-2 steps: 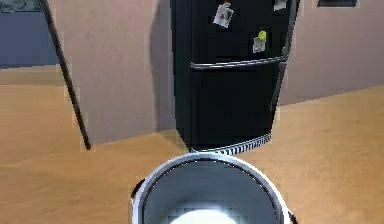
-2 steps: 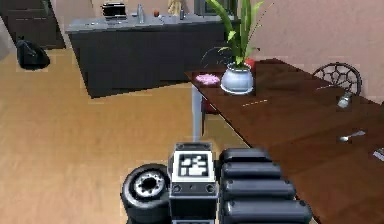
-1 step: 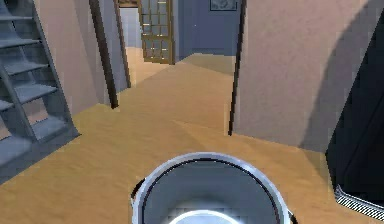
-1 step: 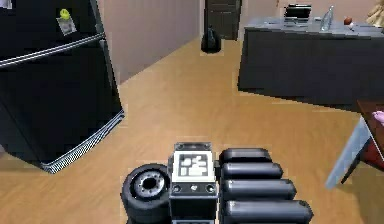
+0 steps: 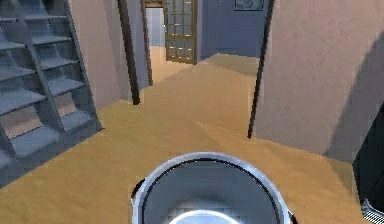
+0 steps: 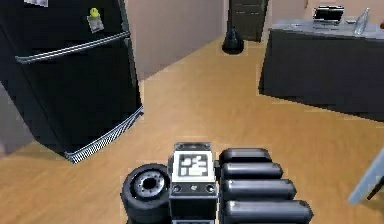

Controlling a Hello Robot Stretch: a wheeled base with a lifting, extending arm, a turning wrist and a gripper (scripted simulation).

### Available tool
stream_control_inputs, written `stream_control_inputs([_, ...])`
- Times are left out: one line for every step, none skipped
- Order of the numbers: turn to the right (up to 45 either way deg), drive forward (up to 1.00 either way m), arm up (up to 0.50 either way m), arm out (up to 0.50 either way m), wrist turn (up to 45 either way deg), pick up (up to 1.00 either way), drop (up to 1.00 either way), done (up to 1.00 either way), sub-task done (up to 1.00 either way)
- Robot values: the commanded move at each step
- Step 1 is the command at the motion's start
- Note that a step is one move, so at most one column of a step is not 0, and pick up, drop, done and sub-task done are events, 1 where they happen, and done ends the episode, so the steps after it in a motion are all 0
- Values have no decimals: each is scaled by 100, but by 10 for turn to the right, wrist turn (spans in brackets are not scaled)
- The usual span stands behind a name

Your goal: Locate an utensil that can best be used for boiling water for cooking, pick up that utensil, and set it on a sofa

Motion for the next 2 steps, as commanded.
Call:
stream_control_inputs([0,100,0,0,0,0,0,0,0])
stream_control_inputs([0,100,0,0,0,0,0,0,0])
